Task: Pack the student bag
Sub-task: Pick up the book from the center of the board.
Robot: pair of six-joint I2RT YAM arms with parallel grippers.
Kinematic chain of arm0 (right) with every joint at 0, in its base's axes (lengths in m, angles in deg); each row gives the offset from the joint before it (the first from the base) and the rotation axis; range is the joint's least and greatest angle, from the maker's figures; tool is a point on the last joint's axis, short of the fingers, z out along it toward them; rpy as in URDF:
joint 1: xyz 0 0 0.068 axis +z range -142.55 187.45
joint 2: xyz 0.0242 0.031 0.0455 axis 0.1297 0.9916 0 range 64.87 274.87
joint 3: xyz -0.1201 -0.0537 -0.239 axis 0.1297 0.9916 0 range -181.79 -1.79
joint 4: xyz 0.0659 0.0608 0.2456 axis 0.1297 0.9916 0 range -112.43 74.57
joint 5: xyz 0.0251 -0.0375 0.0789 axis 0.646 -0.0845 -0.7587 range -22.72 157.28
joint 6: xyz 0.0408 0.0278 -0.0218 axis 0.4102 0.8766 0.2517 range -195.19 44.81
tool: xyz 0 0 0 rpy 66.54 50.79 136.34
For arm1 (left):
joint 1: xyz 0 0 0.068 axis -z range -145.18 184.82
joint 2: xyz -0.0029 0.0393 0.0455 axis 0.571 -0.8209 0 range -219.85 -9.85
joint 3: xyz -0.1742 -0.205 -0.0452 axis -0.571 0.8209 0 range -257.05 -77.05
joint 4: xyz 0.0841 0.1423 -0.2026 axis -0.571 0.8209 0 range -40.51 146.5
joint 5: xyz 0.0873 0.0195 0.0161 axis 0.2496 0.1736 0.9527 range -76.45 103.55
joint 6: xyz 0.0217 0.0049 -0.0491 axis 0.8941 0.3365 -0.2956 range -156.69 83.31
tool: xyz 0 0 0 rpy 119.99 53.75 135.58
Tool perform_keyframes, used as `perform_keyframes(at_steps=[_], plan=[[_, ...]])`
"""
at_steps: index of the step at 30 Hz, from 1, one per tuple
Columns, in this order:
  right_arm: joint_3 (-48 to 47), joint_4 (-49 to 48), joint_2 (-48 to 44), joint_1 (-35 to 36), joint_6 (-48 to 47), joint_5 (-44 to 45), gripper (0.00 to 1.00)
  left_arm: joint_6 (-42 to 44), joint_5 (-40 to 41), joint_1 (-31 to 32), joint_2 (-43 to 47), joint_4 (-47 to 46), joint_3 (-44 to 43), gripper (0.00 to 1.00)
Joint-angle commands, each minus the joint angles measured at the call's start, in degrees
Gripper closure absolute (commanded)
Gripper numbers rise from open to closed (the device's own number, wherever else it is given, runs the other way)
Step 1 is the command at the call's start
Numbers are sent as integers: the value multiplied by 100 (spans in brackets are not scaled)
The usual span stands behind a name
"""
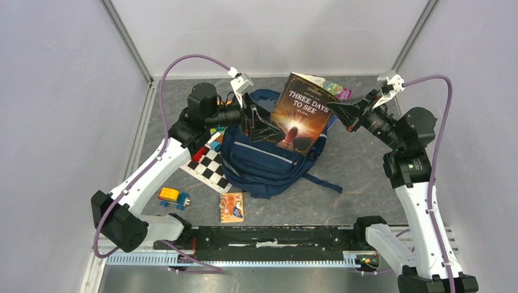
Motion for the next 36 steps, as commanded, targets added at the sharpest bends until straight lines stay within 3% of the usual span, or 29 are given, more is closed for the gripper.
perform_keyframes(at_steps=[1, 7, 9, 11, 13, 15, 17, 20, 22, 30, 36], plan=[[-192, -1714, 55, 1, 835, -1337, 100, -326, -152, 5, -18, -544, 44, 0], [-88, -2157, 102, 2, 1090, -1697, 100, -813, -602, 359, -209, -1276, 278, 1], [-95, -2169, 127, 2, 1080, -1723, 100, -848, -703, 529, -318, -1314, 265, 9], [-81, -2171, 133, 10, 1069, -1760, 100, -953, -727, 619, -403, -1407, 276, 27], [-83, -2029, 140, -1, 935, -1717, 100, -1052, -711, 624, -437, -1520, 297, 60], [-100, -1615, 154, 9, 595, -1477, 100, -992, -592, 620, -364, -1515, 332, 83], [-115, -942, 160, 7, 158, -898, 71, -883, -429, 620, -249, -1515, 411, 97], [29, -280, 156, -1, -241, -30, 17, -828, -186, 611, -70, -1590, 534, 98], [255, -295, 164, 5, -232, -5, 2, -979, -131, 594, 4, -1824, 629, 98], [1452, -1743, 167, 177, 838, -990, 2, -1745, -332, 561, 238, -3180, 1090, 98], [1834, -3252, 409, 815, 1797, -1152, 2, -1937, -599, 565, 113, -3375, 1072, 98]])
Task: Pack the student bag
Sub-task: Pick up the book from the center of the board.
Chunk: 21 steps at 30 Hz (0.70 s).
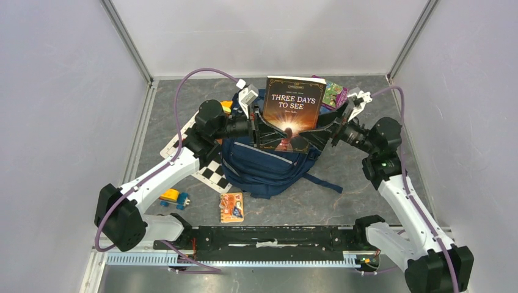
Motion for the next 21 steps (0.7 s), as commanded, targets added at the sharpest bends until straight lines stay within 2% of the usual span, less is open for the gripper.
perform_keyframes(at_steps=[1, 5, 10, 13, 16, 17, 19, 20, 21], plan=[[176, -1804, 98, 373, 967, -247, 2, -375, -330, -1, 112, -912, -87, 98], [149, -2519, 168, 439, 1367, -265, 9, -463, -512, 7, 4, -960, -128, 98], [103, -3014, 214, 446, 1701, -300, 37, -514, -678, 51, -113, -972, -179, 98], [103, -3067, 251, 448, 1748, -316, 61, -428, -746, 131, -188, -812, -238, 98], [97, -2957, 219, 440, 1679, -331, 90, 186, -614, 288, -245, 2, -433, 96], [68, -2676, 166, 439, 1488, -274, 98, 665, -442, 356, -245, 552, -547, 85], [-202, -1369, 10, 439, 653, 208, 100, 1665, 297, 589, -219, 1823, -760, 40], [-398, -463, -46, 442, 66, 653, 100, 2118, 705, 694, -204, 2279, -853, 22], [-648, 288, -83, 440, -400, 1112, 100, 2411, 1162, 786, -203, 2663, -901, 10]])
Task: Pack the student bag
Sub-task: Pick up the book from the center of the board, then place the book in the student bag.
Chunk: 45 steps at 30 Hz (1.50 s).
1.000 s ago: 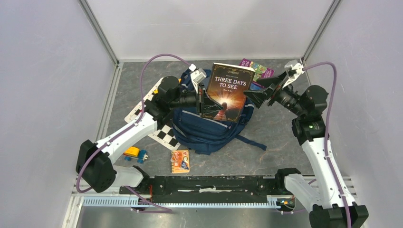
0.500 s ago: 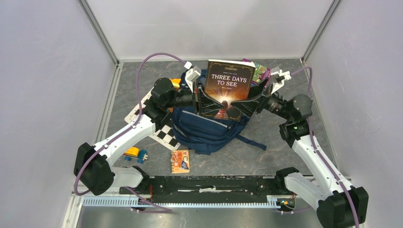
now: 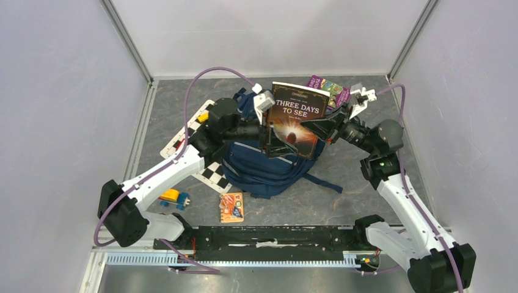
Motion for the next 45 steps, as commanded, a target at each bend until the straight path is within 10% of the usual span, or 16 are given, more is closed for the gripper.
perform_keyframes(at_steps=[1, 11, 45], plan=[[-991, 3003, -246, 20, -2017, 1762, 100, 1997, 1543, 498, 22, 2127, -514, 5], [-1259, 5685, -684, 15, -3373, 4553, 100, 3720, 4127, 971, 218, 4205, 104, 0], [-364, 6167, -1592, 15, -3270, 3975, 100, 3327, 7414, 2598, -1406, 3198, 472, 4]])
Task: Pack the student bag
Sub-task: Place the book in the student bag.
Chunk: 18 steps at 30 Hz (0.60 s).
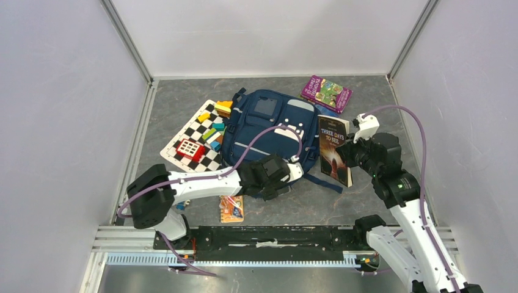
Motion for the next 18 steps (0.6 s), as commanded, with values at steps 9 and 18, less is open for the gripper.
perform_keyframes(at_steps=[9, 18], plan=[[-222, 50, -301, 19, -62, 55, 100, -326, 1247, 126, 10, -721, -429, 35], [-416, 521, -504, 21, 187, -89, 100, -168, 1633, 133, 29, -843, -988, 68]])
